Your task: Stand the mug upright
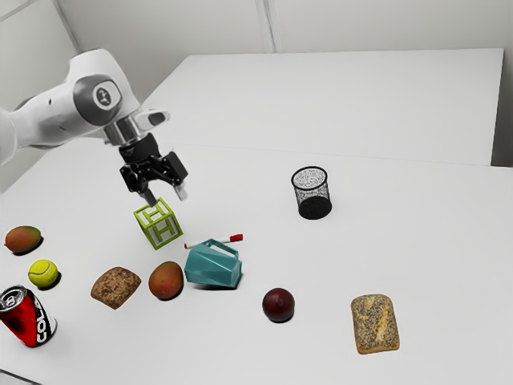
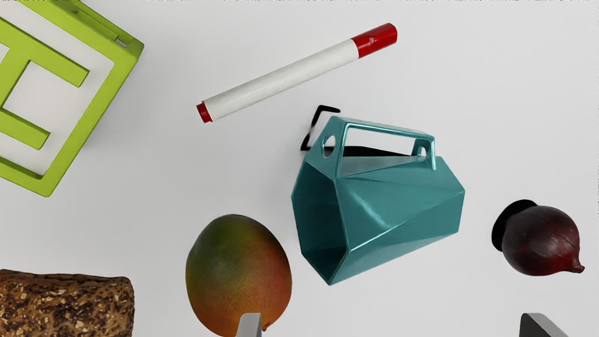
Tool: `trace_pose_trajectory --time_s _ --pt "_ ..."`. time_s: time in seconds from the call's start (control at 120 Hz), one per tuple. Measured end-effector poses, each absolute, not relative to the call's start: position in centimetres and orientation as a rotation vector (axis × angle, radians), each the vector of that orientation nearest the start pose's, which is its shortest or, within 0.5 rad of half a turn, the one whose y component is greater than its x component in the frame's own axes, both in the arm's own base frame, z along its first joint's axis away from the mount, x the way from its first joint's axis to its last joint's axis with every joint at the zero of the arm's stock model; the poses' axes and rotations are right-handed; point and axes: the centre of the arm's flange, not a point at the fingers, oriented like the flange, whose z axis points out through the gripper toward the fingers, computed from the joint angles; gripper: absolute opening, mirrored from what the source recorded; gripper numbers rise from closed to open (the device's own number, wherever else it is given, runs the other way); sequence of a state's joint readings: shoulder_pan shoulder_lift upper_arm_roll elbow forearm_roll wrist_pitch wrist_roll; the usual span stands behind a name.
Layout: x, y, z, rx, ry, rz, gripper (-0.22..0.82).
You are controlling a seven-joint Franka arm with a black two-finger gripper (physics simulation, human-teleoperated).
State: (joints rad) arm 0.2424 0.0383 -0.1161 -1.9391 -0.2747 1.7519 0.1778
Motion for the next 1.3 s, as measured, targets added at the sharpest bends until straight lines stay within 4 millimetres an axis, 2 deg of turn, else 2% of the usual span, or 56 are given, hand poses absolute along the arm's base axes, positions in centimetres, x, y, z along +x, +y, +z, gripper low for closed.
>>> trace_pose_trajectory --time_s 0.15,0.375,0.533,0.683,0.875,1.033,1.3 --pt "53.3 5.4 42.0 -3.499 -0.004 0.262 0.60" --pt "52.6 5.2 38.1 -3.597 0.126 0.190 0.60" --pt "51.4 5.8 35.7 -3.659 0.158 0.150 0.60" --pt "50.8 6.4 34.5 -3.701 0.190 0.125 0.60" --pt "50.7 5.6 32.3 -3.767 0.251 0.174 0.60" --pt "50.9 5.7 31.3 -3.822 0.258 0.166 0.60" --pt "51.1 4.5 29.6 -3.897 0.285 0.172 0.60"
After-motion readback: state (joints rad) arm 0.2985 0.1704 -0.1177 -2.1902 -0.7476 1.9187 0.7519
